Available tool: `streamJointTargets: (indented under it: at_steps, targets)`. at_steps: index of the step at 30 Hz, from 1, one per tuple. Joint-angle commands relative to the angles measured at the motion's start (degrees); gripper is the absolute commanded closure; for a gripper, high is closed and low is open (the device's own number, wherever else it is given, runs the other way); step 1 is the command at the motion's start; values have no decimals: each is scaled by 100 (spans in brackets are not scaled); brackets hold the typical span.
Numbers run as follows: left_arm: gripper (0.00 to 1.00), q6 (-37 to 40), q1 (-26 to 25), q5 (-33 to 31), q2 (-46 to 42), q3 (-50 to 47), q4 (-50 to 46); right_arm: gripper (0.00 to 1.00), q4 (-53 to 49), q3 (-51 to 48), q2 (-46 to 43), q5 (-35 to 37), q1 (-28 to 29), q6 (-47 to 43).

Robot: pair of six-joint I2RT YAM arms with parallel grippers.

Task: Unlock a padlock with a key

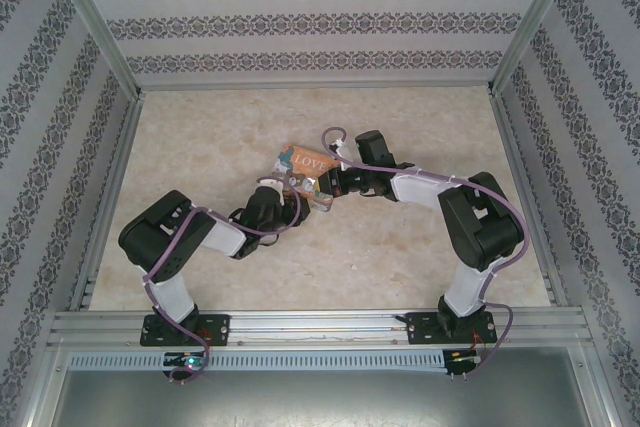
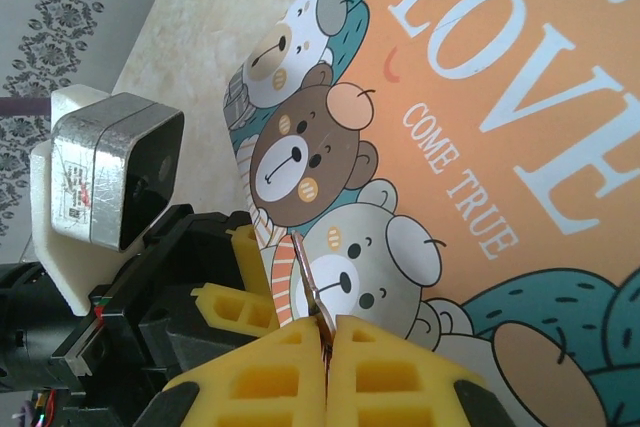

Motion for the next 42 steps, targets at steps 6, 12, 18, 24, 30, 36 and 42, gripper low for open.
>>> streamJointTargets:
  at_steps: [6,12,18,24,30,36,42]
  targets:
    - [75,-174,-133,-25,179,239,7,100,-501,-55,-46,222,71,4]
    - [79,-207,-131,51,150,272,23,100,-317,-26,-487,144,-2,148]
    - [81,-411,-142,271,-18,291,-41,100,-208,-537,-1504,144,-185,74]
    - [83,-832,-140,608,-249,318,-188,100,-139,-1779,-2643,441,-203,-384]
    - [83,-1154,-140,809,-407,377,-399,100,717,-3011,-3132,1025,174,-452]
    - [83,-1468,-145,967,-522,467,-593,100,1692,-3547,-2819,1703,702,-441]
    - [83,-1439,-146,1029,-626,572,-856,100,2264,-3621,-2338,2207,992,-574]
